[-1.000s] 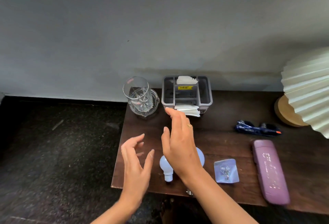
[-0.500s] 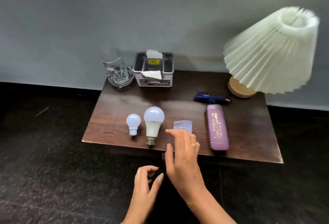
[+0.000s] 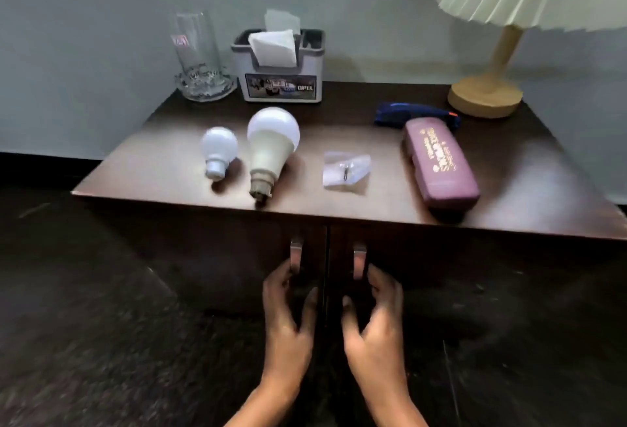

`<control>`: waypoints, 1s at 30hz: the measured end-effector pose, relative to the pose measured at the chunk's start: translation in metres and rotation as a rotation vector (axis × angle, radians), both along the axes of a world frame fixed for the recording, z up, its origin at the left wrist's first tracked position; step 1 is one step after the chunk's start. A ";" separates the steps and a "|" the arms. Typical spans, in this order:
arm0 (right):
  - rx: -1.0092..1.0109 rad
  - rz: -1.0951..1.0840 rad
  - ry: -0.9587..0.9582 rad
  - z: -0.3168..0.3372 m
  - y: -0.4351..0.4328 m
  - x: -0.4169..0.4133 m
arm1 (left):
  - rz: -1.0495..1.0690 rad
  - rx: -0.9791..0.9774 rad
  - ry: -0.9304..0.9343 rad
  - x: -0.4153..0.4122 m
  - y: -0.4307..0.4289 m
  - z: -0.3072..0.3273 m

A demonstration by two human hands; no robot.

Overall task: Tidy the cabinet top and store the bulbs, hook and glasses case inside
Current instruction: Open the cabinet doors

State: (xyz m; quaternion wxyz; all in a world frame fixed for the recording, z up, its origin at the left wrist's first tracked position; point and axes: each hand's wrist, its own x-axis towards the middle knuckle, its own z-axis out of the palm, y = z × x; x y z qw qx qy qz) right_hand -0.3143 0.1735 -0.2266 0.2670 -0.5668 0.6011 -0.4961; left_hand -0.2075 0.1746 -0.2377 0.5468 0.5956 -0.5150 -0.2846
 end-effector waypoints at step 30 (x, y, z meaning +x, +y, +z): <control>-0.049 -0.362 0.021 0.005 0.126 -0.018 | 0.208 -0.177 -0.014 0.051 0.115 -0.011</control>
